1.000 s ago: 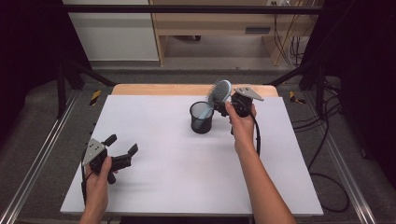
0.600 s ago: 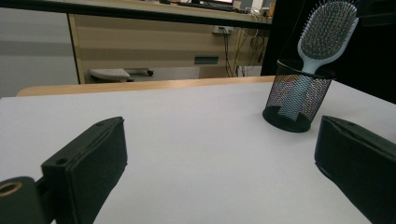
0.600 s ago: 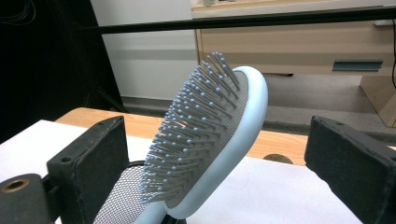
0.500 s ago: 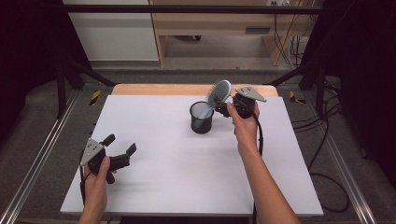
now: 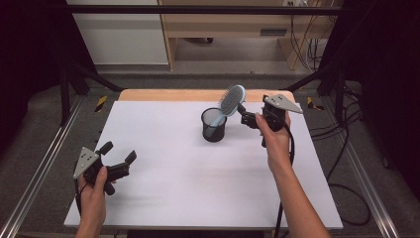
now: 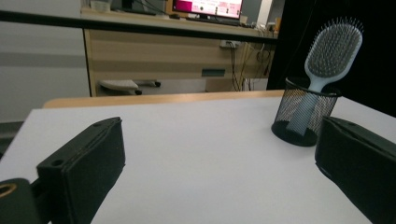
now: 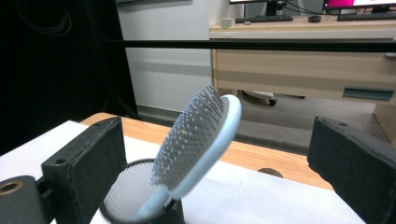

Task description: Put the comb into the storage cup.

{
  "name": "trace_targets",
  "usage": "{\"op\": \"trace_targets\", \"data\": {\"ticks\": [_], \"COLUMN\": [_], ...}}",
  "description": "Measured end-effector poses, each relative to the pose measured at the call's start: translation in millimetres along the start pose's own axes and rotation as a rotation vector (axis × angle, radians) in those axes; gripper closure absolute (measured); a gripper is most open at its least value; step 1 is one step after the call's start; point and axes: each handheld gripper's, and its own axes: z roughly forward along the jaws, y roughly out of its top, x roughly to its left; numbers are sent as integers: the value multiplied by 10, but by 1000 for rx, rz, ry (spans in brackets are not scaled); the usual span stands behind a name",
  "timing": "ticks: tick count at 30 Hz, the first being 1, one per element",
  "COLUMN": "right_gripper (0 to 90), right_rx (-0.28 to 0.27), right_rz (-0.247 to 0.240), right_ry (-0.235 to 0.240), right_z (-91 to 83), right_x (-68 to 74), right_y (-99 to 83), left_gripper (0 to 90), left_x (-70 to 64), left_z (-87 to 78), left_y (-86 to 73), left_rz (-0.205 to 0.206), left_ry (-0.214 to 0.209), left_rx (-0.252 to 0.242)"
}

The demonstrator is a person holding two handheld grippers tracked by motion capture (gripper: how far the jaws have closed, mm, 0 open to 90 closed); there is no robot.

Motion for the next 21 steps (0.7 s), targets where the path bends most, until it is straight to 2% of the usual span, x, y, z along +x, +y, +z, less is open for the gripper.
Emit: {"op": "trace_targets", "data": {"ticks": [3,5,9,16,19,21], "right_gripper": [42,38,36,39,36,43], "right_rx": [-2,-3,3,-18,-16,-5], "right_rz": [-16,-18,-14,-26,-22,-26], "right_ry": [10,17,21,-25,-9,-10], "right_z": [-154,-254,-447,-811,-926,-976], "right_x": [-56,-102,-203,-339,-387,-403], "right_y": [-25,-58,-153,-313,-390,-458], "left_gripper": [18,16,15,11,8,7], "left_x": [18,24,18,12,14,27], "left_z": [-54,-99,-190,-256,-275,-273], "left_y": [19,5,2,-6,-2,-5], "left_rz": [3,13,-5,20,32,27], "left_ry": [5,4,1,-24,-35,-30], "left_rx": [-16,-8,-18,-5,-7,-5]}}
